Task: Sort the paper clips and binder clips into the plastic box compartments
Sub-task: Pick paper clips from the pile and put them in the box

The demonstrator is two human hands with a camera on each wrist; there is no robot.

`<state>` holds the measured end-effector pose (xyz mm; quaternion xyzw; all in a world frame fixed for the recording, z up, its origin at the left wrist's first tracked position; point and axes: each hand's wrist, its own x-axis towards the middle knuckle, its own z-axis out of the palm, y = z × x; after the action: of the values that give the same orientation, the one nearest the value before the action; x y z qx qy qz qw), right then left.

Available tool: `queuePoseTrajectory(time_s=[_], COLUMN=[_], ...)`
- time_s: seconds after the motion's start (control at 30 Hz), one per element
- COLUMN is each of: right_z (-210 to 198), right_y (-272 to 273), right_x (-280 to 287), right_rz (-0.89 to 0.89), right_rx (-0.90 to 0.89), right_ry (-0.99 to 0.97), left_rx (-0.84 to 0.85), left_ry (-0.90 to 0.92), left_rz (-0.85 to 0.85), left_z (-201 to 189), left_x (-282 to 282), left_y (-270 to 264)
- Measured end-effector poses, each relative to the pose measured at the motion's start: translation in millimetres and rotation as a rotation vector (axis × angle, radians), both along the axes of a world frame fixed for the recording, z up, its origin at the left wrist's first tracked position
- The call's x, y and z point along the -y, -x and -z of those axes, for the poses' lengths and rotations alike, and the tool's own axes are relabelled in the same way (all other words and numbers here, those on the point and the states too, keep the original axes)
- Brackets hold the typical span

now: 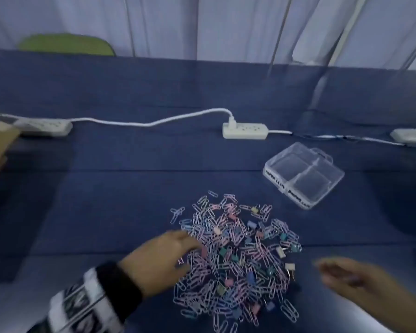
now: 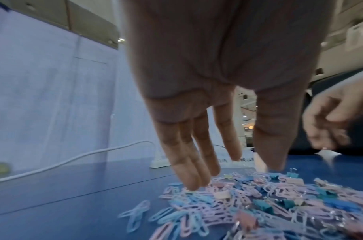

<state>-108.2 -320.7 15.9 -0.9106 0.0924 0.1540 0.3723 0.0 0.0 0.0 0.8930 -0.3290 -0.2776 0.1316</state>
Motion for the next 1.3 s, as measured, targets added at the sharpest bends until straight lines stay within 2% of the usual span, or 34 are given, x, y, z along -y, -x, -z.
queuePoseTrajectory(time_s=[0.1,0.2,0.3,0.5,0.6,0.77,0.97,1.07,1.2,1.3], right_z=[15,25,29,48,53,57,60,61,62,60], right_y=[-27,-27,-13,-2,-7,-29,-54,-58,-59,-61], right_x=[-23,-40,-54,-68,-68,-68,-67,-68,-70,-69], right_rz=[-0.114,-0.249,-0.334,-0.374,-0.327,-0.383,-0.424,-0.449,-0.457,-0.441], right_rx=[0.051,0.061,0.045,0.034,-0.006,-0.048,0.064,0.09,0.086,0.043], right_ry=[-0.022,0.045,0.131,0.307,0.374,0.481,0.437,0.44,0.446,0.4], left_rx=[0.03,0.063,0.085,0.133,0.139,0.168,0.21,0.138,-0.173,-0.347], left_ry=[0.012,-0.017,-0.145,-0.265,-0.193,-0.033,0.066,0.112,0.227,0.303], left_rz=[0.089,0.174,0.192,0.249,0.198,0.123,0.086,-0.012,-0.25,-0.361], left_z=[14,23,26,32,36,40,37,32,31,35], left_x=[42,69,78,81,85,90,98,97,89,80], left_y=[-7,3,18,41,39,24,7,-2,-10,-13])
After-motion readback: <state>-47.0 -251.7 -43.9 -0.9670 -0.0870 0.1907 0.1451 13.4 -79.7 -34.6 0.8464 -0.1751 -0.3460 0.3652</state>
